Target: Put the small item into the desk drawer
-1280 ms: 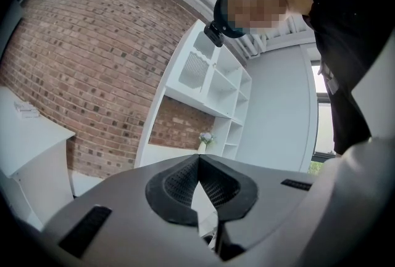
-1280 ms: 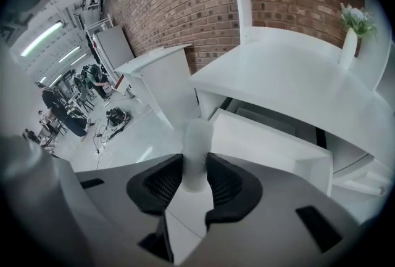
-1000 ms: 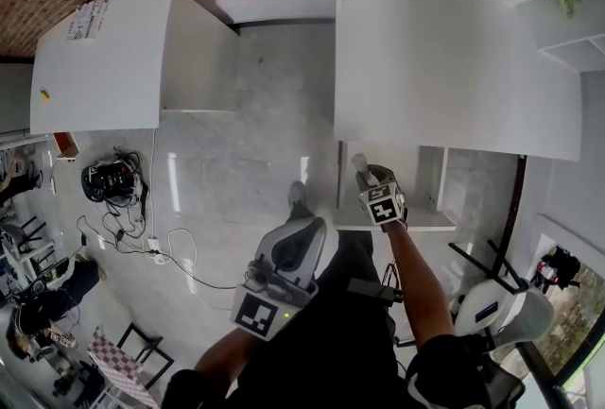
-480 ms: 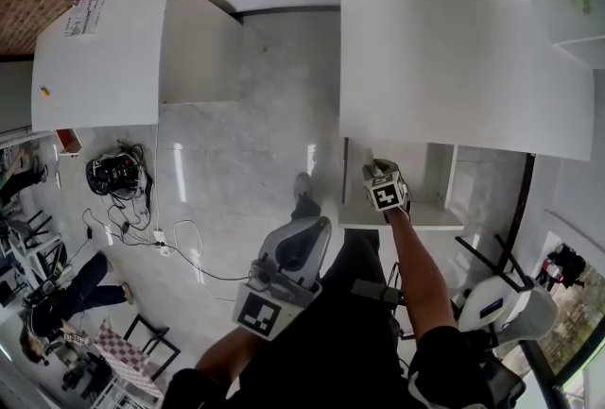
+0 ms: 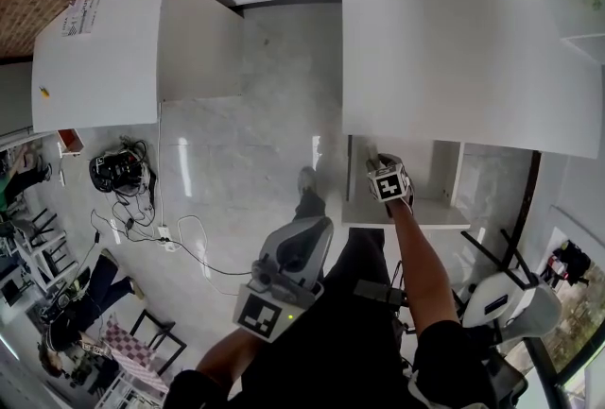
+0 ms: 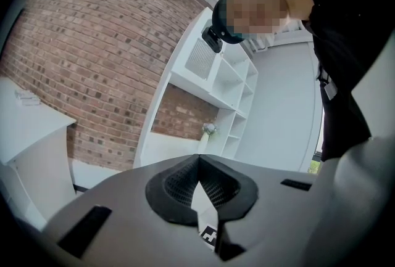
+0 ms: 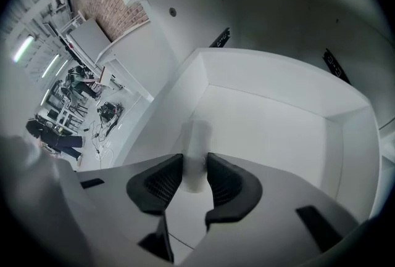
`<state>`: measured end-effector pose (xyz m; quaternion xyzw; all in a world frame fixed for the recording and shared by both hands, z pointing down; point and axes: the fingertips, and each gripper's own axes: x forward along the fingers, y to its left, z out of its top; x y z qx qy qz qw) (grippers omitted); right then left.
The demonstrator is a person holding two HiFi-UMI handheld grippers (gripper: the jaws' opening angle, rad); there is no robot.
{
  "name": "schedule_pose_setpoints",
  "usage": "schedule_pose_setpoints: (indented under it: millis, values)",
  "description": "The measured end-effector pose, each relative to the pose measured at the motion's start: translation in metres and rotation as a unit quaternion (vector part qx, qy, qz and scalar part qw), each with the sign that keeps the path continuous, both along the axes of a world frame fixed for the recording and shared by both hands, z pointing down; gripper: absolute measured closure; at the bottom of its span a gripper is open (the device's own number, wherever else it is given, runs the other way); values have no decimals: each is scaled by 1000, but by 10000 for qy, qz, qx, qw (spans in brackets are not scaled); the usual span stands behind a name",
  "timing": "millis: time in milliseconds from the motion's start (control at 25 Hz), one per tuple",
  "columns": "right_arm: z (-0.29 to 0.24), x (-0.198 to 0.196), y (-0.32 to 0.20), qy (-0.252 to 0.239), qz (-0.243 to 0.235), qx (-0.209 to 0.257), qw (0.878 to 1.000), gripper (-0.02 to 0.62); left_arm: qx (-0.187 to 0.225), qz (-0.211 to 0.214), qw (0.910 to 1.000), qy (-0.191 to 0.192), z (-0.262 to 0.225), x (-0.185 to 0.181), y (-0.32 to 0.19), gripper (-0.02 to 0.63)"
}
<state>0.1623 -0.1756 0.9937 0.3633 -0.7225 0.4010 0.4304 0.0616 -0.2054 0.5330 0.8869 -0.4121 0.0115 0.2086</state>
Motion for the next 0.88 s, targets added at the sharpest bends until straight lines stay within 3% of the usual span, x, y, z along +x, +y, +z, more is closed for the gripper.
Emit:
schedule_pose_setpoints:
  millis: [880]
  values:
    - [17, -1, -4, 54, 263, -202, 9994, 428, -73, -40, 10000, -35, 7, -9, 9, 584]
